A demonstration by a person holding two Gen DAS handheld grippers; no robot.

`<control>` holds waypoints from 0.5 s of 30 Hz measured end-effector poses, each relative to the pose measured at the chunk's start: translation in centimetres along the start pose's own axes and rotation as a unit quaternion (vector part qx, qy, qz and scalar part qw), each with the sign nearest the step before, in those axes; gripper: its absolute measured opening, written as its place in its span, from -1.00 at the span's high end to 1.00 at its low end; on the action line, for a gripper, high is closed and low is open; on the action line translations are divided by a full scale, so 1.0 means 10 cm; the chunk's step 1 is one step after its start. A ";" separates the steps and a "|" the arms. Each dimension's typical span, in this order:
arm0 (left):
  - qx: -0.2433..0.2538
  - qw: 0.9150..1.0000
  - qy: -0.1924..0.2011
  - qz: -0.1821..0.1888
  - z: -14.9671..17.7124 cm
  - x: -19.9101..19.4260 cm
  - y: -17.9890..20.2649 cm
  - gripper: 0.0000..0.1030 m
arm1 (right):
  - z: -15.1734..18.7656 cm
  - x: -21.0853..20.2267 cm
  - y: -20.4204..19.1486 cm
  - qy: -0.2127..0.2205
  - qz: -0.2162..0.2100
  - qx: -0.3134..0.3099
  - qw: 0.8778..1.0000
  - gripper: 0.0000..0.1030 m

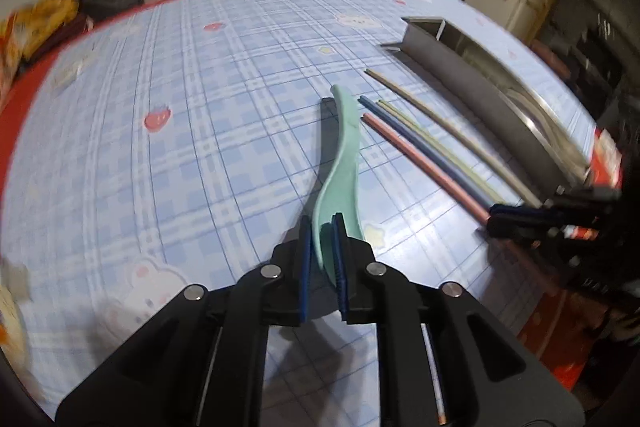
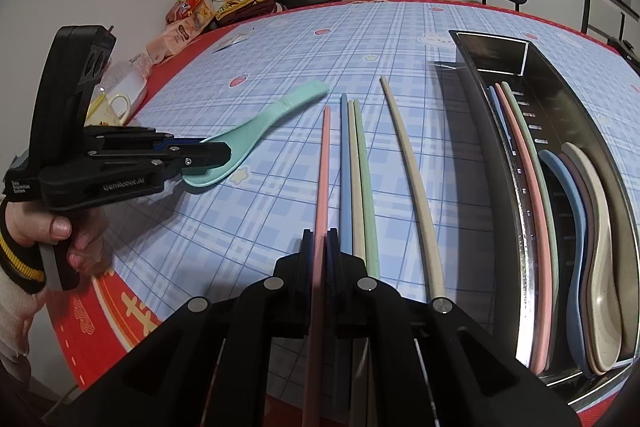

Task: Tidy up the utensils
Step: 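Close left tool on the mint-green spoon and lift it while right tool holds pink chopstick, then carry mint-green spoon with left tool while right tool carries pink chopstick over the basket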

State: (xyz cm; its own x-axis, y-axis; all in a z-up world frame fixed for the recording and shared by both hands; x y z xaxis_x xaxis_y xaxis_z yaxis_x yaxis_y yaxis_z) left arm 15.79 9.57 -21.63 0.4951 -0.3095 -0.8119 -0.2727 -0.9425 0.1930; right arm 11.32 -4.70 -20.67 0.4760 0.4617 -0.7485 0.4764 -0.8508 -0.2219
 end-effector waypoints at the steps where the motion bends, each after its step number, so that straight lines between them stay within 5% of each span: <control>1: -0.015 1.000 0.003 0.010 0.00 0.00 -0.01 0.77 | 0.00 0.00 -0.01 0.000 0.005 -0.005 1.000 0.86; 11: -0.107 0.992 0.049 0.043 0.05 -0.10 -0.09 0.80 | 0.00 0.00 -0.02 0.003 -0.001 -0.007 1.000 0.87; 15: -0.148 0.981 0.102 0.070 0.06 -0.35 -0.07 0.80 | -0.01 -0.08 -0.07 0.023 -0.013 -0.015 1.000 0.88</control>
State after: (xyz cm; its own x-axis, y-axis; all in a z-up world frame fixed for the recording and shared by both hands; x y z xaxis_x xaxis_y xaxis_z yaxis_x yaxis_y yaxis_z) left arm 13.76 11.43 -19.23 0.6322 -0.4289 -0.6453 -0.1137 -0.8752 0.4703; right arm 10.70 -4.42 -19.84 0.4975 0.4947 -0.7126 0.5103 -0.8312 -0.2208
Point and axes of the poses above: each gripper's, at about its wrist camera, not at the fingertips, and x roughly the way its jaws point, y to its right, z to its underside, the point moved 9 cm from there along x, roughly the way its jaws point, and after that the axes turned 2 degrees about z, right-handed, at the moved point
